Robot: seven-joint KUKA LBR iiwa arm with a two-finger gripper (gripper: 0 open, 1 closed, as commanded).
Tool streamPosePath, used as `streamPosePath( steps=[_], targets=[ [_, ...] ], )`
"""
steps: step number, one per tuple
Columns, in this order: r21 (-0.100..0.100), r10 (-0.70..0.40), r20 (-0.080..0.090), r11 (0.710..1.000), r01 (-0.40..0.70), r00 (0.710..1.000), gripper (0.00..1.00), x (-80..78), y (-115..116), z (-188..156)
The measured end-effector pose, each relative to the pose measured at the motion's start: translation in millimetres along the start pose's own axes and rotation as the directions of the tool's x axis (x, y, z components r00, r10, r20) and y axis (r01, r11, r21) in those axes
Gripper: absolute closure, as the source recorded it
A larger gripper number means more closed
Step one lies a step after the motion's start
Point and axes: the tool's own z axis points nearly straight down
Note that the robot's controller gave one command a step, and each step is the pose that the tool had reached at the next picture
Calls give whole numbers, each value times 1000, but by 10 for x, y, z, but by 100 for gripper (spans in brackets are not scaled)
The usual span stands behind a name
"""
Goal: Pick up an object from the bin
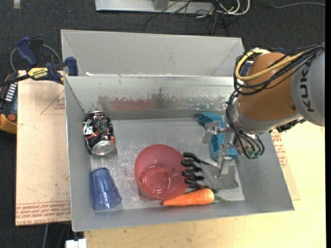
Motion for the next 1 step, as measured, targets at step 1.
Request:
streamPosePath(
  steps=[1],
  targets=[
    [1, -2, 8, 1000, 2, 1000, 0, -17, 3, -42]
  ],
)
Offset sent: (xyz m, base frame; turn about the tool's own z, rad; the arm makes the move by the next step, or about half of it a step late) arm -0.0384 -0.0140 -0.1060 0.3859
